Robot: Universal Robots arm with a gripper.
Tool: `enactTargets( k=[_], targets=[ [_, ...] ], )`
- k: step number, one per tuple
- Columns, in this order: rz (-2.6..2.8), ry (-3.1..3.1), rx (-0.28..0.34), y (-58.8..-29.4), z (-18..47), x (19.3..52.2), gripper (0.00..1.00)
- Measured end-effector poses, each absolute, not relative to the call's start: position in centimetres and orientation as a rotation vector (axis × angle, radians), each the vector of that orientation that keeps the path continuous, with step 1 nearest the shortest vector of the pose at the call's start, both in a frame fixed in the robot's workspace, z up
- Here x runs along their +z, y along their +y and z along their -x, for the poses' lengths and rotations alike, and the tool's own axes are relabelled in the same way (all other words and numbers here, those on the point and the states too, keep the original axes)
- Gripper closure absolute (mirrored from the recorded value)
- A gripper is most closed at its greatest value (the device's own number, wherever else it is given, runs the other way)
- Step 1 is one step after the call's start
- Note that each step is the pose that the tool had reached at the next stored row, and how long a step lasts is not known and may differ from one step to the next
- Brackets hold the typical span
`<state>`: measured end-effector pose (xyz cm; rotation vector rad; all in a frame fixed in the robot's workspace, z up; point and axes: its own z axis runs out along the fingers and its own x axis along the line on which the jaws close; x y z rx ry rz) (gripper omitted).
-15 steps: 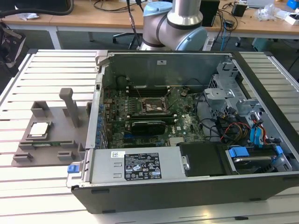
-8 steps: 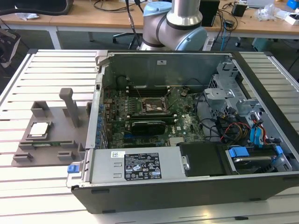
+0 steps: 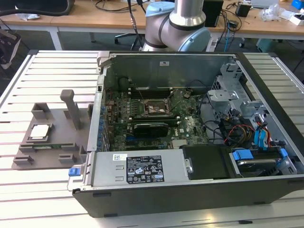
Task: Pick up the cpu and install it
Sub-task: 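Pick up the cpu and move it towards the insertion slot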
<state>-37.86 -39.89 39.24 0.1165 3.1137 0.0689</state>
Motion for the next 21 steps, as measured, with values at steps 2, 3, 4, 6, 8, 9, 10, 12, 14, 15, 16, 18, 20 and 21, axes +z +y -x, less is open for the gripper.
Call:
enactTargets(
  k=[2,3,4,6,8,9,10,12,14,15,16,18,20,21],
  targets=[
    [-0.117,3.114,0.069,-39.89,37.86,39.24,0.89],
    [-0.117,3.114,0.069,-39.88,37.86,39.24,0.89],
    [-0.117,3.114,0.069,-39.88,37.86,39.24,0.89],
    [-0.117,3.114,0.069,-39.89,37.86,39.23,0.83],
    [-0.117,3.114,0.069,-39.88,37.86,39.23,0.64],
    [-0.117,3.114,0.069,-39.89,37.86,39.23,0.52],
    [-0.117,3.114,0.069,-39.89,37.86,39.23,0.46],
    [-0.117,3.114,0.069,-39.88,37.86,39.23,0.4],
    [-0.117,3.113,0.065,-39.88,37.86,39.21,0.4],
    [-0.115,3.113,0.048,-39.88,37.87,39.2,0.4],
    [-0.107,3.114,0.024,-39.88,37.86,39.22,0.4],
    [-0.071,3.114,-0.02,-39.88,37.86,39.21,0.4],
    [-0.01,3.114,-0.017,-39.88,37.94,38.75,0.4],
    [-0.01,3.114,-0.017,-39.88,37.94,38.55,0.4]
  ],
)
